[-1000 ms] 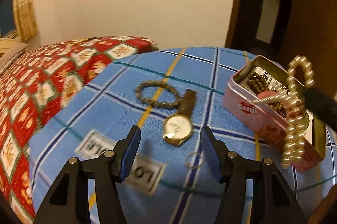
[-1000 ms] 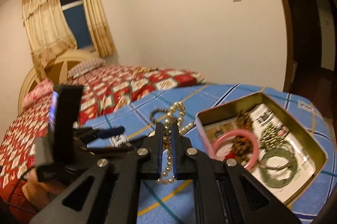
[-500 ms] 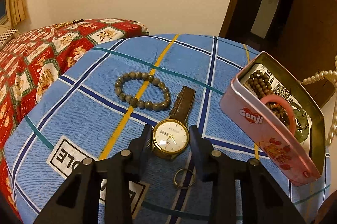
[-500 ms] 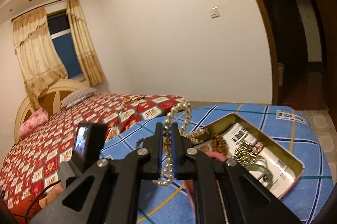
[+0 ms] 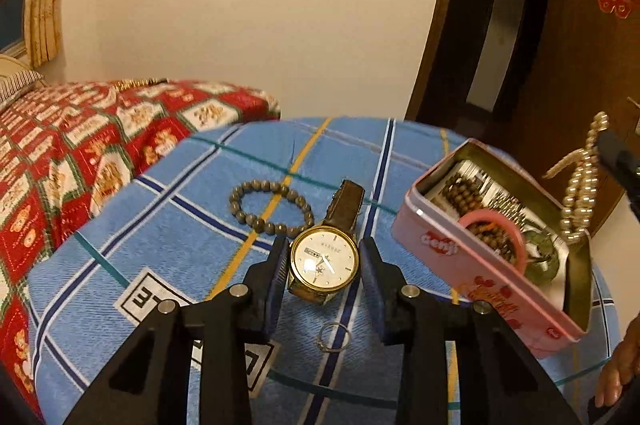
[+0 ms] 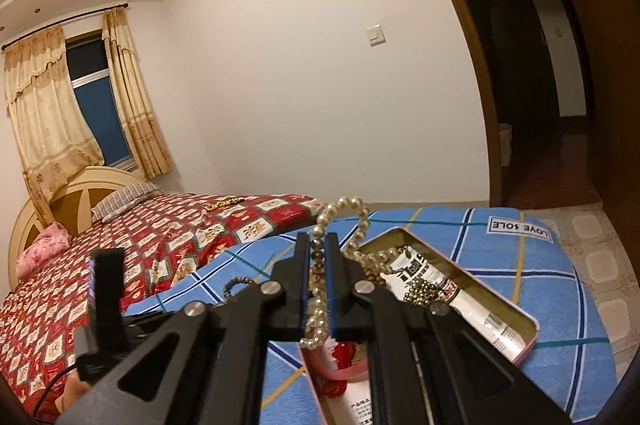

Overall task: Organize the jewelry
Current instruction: 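Grasp the gold watch with the left tool while the right holds the pearls, then carry the watch and pearls over the tin and open both tools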

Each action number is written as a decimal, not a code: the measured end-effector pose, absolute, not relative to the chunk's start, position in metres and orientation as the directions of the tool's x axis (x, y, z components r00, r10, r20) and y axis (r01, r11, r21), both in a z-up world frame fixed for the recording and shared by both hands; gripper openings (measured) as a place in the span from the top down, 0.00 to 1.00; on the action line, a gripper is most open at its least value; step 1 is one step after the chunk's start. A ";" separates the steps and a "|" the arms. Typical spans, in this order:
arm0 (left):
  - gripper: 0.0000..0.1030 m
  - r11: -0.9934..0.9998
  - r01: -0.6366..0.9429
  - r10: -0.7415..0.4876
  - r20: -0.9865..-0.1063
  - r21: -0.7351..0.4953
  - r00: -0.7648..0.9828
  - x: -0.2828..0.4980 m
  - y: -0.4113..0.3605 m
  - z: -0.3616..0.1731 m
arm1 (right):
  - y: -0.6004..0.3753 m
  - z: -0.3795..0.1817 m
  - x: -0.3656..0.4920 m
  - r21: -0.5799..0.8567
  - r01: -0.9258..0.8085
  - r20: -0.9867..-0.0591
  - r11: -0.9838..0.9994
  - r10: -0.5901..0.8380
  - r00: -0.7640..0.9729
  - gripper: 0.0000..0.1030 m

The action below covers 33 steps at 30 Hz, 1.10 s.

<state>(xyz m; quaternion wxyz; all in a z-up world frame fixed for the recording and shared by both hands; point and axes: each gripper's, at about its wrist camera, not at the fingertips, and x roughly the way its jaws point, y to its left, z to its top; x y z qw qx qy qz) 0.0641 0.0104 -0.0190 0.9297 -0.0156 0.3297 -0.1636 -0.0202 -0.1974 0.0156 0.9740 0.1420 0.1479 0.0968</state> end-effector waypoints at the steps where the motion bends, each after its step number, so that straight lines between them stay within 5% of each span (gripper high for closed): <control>1: 0.65 0.946 0.295 -0.314 -0.595 -0.134 0.740 0.060 0.010 -0.017 | -0.199 0.015 -0.020 0.305 -0.145 -0.259 0.941 0.229 0.938 0.90; 13: 0.65 0.914 0.374 -0.402 -0.493 -0.159 0.771 0.040 -0.016 0.012 | -0.227 0.015 -0.018 0.320 -0.087 -0.257 0.943 0.175 0.951 0.90; 33: 0.65 0.800 0.587 -0.540 -0.572 -0.122 0.617 0.019 -0.121 -0.009 | -0.256 -0.002 0.012 0.306 -0.024 -0.380 0.952 0.145 0.913 0.90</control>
